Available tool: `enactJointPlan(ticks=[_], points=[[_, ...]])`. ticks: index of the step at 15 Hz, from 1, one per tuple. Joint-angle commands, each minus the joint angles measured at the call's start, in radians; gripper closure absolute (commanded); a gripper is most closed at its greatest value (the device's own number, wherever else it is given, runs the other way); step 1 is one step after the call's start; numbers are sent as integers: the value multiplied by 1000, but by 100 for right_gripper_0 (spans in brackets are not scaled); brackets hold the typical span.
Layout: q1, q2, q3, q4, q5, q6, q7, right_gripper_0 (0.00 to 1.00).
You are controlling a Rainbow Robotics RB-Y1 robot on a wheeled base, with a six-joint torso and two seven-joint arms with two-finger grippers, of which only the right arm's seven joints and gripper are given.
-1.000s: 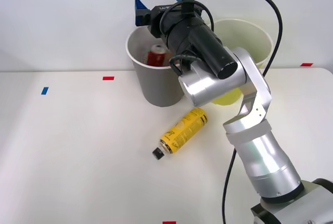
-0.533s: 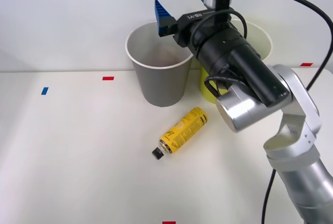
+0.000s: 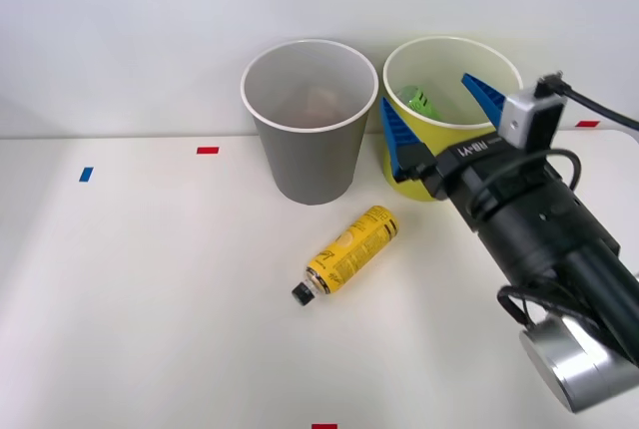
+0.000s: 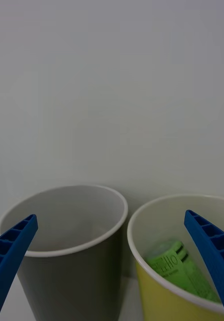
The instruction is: Put cans in the gray bin, plastic bottles in the light green bin
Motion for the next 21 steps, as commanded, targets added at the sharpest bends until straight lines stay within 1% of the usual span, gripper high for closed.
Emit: enactJointPlan(ticks=[1, 5, 6, 8, 10, 11, 15, 17, 19, 20, 21], points=[[210, 39, -83, -5, -5, -175, -13, 0], [398, 109, -147, -4, -18, -253, -30, 0], [433, 137, -163, -5, -20, -253, -33, 0], [506, 215, -186, -4, -22, -253, -35, 0], [557, 272, -195, -4, -22, -251, -33, 0], [575, 286, -199, -4, -18, -251, -30, 0], [625, 289, -209, 18, -20, -251, -30, 0], [588, 298, -227, 106, -18, -305, -27, 0], [532, 323, -238, 179, -3, -333, -26, 0], [517, 330, -242, 203, 11, -348, -23, 0], [514, 341, -242, 223, 52, -371, -23, 0]])
